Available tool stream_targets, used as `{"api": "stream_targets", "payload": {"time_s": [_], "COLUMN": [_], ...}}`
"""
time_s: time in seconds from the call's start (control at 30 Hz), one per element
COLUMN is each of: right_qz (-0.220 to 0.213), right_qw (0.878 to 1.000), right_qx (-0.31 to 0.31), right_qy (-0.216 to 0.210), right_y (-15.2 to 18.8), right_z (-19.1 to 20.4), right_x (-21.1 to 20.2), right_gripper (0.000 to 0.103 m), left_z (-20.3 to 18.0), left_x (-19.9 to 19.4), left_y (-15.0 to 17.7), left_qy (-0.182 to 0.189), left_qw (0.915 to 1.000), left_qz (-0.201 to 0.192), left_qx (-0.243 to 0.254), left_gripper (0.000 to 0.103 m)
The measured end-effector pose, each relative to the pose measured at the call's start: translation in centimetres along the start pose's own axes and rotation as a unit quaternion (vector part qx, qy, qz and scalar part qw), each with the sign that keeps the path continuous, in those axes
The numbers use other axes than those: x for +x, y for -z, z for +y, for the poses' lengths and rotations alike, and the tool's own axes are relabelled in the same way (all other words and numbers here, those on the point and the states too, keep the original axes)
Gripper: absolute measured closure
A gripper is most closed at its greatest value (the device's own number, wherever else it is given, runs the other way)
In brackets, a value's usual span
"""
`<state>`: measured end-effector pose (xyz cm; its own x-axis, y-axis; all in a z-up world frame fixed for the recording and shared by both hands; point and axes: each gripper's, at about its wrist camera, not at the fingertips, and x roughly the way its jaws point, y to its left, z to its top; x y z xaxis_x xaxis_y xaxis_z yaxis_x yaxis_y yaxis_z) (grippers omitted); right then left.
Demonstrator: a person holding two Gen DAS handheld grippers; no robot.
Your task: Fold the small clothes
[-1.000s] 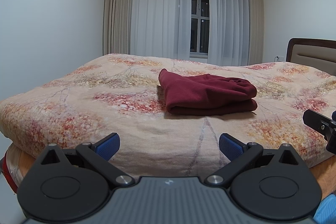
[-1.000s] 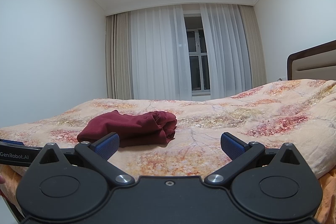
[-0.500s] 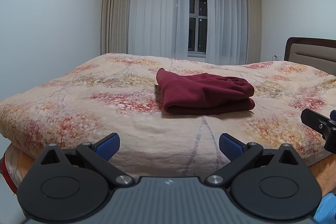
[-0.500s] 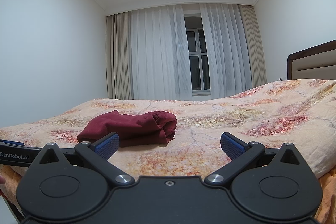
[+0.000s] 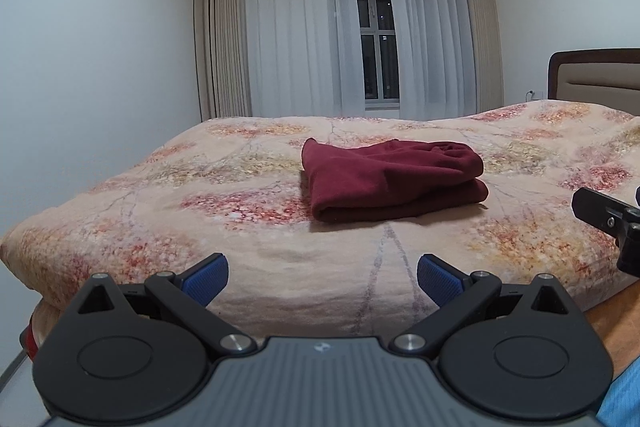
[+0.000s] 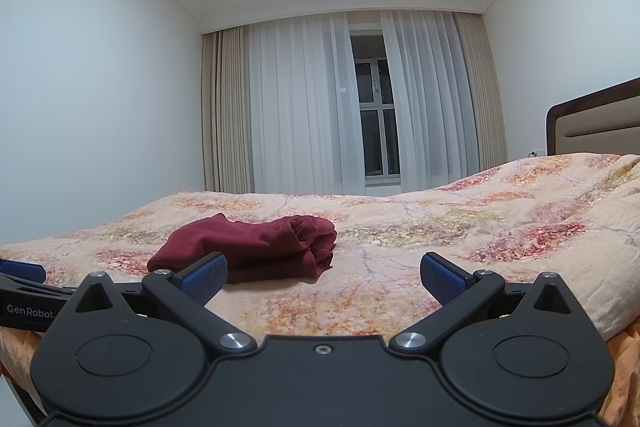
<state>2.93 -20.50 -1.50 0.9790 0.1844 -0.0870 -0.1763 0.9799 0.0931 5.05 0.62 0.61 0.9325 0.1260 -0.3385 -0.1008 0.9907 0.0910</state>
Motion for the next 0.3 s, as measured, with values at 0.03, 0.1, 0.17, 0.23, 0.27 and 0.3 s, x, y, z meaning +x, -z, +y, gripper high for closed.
{"api": "stream_targets", "payload": {"time_s": [0.03, 0.1, 0.17, 0.23, 0.27, 0.3], "right_qz": [0.000, 0.000, 0.000, 0.000, 0.000, 0.001], "right_qw": [1.000, 1.000, 1.000, 1.000, 1.000, 1.000], "right_qx": [0.000, 0.000, 0.000, 0.000, 0.000, 0.000], "right_qy": [0.000, 0.000, 0.000, 0.000, 0.000, 0.000], "right_y": [0.00, 0.01, 0.01, 0.01, 0.02, 0.02], "right_z": [0.00, -0.01, -0.01, -0.01, -0.01, -0.01], "right_x": [0.00, 0.00, 0.00, 0.01, 0.03, 0.03], "right_gripper": [0.000, 0.000, 0.000, 0.000, 0.000, 0.000], "left_z": [-0.01, 0.03, 0.08, 0.11, 0.12, 0.15], "left_x": [-0.01, 0.01, 0.03, 0.06, 0.08, 0.10], "left_y": [-0.01, -0.01, -0.02, -0.01, -0.02, -0.04], "left_qy": [-0.001, 0.000, 0.000, -0.001, -0.001, 0.000], "left_qw": [1.0000, 1.0000, 1.0000, 1.0000, 1.0000, 1.0000], "left_qz": [-0.001, -0.001, -0.001, -0.001, 0.000, 0.001], "left_qx": [0.001, 0.001, 0.000, 0.001, 0.000, -0.001], "left_gripper": [0.000, 0.000, 0.000, 0.000, 0.000, 0.000]}}
